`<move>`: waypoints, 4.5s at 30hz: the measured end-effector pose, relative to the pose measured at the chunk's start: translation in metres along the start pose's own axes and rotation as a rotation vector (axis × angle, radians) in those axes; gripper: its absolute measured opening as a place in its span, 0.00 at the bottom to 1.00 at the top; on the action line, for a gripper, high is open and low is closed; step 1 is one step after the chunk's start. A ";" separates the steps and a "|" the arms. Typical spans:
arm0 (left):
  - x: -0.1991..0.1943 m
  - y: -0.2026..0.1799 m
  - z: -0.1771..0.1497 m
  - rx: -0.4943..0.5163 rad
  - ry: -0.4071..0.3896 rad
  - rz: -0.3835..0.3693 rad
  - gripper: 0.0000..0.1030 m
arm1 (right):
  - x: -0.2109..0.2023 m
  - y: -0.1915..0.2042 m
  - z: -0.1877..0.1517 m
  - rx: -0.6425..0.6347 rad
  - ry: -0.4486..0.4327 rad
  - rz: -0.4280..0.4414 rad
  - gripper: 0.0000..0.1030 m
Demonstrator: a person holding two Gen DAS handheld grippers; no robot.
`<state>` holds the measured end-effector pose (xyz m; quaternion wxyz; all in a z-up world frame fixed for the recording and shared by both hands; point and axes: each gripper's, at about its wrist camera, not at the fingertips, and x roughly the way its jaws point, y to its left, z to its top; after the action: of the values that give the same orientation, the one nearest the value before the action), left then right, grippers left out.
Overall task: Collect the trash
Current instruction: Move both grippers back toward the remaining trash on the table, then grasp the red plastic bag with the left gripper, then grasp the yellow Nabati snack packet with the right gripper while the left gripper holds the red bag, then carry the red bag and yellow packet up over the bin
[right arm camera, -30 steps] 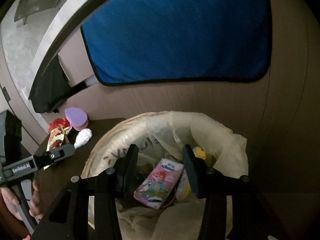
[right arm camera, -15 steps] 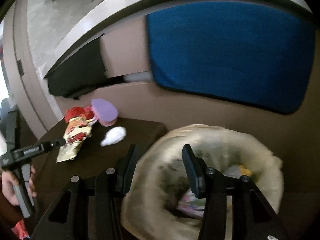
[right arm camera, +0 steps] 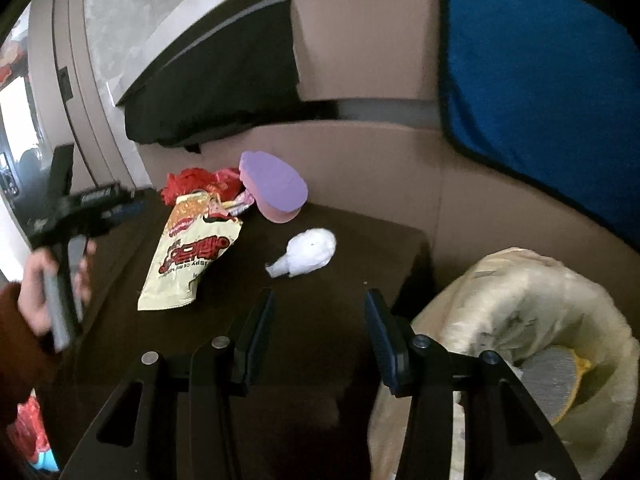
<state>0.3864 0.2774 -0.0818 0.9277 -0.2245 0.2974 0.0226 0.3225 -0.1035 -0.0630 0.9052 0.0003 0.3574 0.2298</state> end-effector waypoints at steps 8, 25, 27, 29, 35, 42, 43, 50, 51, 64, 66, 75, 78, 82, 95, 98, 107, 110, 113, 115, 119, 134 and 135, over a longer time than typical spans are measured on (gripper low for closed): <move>0.080 0.039 0.045 -0.064 0.011 0.103 0.59 | 0.036 0.008 0.003 0.058 0.041 0.040 0.43; 0.056 0.027 0.023 -0.040 0.157 0.042 0.33 | 0.064 0.031 0.017 0.030 0.066 0.061 0.43; 0.030 0.028 0.007 -0.028 0.175 0.018 0.33 | 0.065 0.041 0.019 0.017 0.063 0.087 0.43; 0.006 0.032 -0.007 -0.038 0.194 -0.011 0.33 | 0.065 0.048 0.022 0.009 0.057 0.108 0.43; -0.066 0.038 -0.053 -0.007 0.181 -0.025 0.33 | 0.065 0.078 0.039 -0.043 0.035 0.153 0.44; -0.099 0.048 -0.080 0.023 0.100 0.016 0.33 | 0.090 0.124 0.058 -0.101 0.063 0.156 0.48; -0.103 0.048 -0.082 0.028 0.089 0.014 0.33 | 0.094 0.136 0.059 -0.131 0.061 0.137 0.48; -0.116 0.057 -0.090 0.002 0.073 -0.020 0.33 | 0.131 0.207 0.053 -0.384 0.073 -0.060 0.48; -0.117 0.059 -0.091 -0.005 0.074 -0.024 0.33 | 0.137 0.210 0.050 -0.408 0.082 -0.085 0.48; -0.118 0.065 -0.102 -0.036 0.093 -0.074 0.33 | 0.124 0.104 0.039 -0.165 0.170 -0.082 0.49; -0.117 0.062 -0.102 -0.027 0.094 -0.070 0.33 | 0.124 0.096 0.036 -0.152 0.167 -0.072 0.51; -0.115 0.061 -0.102 -0.029 0.099 -0.065 0.34 | 0.124 0.102 0.027 -0.184 0.162 -0.016 0.52; -0.114 0.061 -0.102 -0.029 0.102 -0.066 0.34 | 0.108 0.110 0.029 -0.220 0.100 -0.016 0.51; -0.114 0.060 -0.102 -0.025 0.108 -0.067 0.34 | 0.090 0.112 0.041 -0.240 0.018 0.002 0.53; -0.113 0.063 -0.102 -0.037 0.118 -0.079 0.34 | 0.105 0.089 0.050 -0.133 0.067 0.102 0.55; -0.112 0.060 -0.101 -0.033 0.113 -0.070 0.34 | 0.094 0.126 0.034 -0.268 0.086 0.154 0.55; -0.125 0.057 -0.101 -0.018 0.103 -0.061 0.34 | 0.114 0.175 -0.003 -0.432 0.204 0.226 0.54; -0.128 0.060 -0.098 -0.025 0.091 -0.052 0.34 | 0.119 0.171 -0.003 -0.403 0.225 0.242 0.57; -0.127 0.063 -0.097 -0.038 0.092 -0.057 0.34 | 0.121 0.170 -0.005 -0.385 0.240 0.240 0.58; -0.126 0.063 -0.098 -0.039 0.096 -0.058 0.34 | 0.122 0.171 -0.006 -0.384 0.243 0.233 0.59; -0.126 0.063 -0.099 -0.045 0.101 -0.059 0.34 | 0.129 0.174 -0.009 -0.390 0.283 0.232 0.78; -0.125 0.057 -0.101 -0.041 0.111 -0.065 0.34 | 0.114 0.166 0.001 -0.278 0.237 0.256 0.49; -0.125 0.056 -0.101 -0.038 0.112 -0.063 0.34 | 0.111 0.165 0.003 -0.272 0.231 0.244 0.45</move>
<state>0.2193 0.2957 -0.1066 0.9055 -0.2520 0.3412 -0.0136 0.3266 0.0910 -0.1058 0.8155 -0.1051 0.4215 0.3823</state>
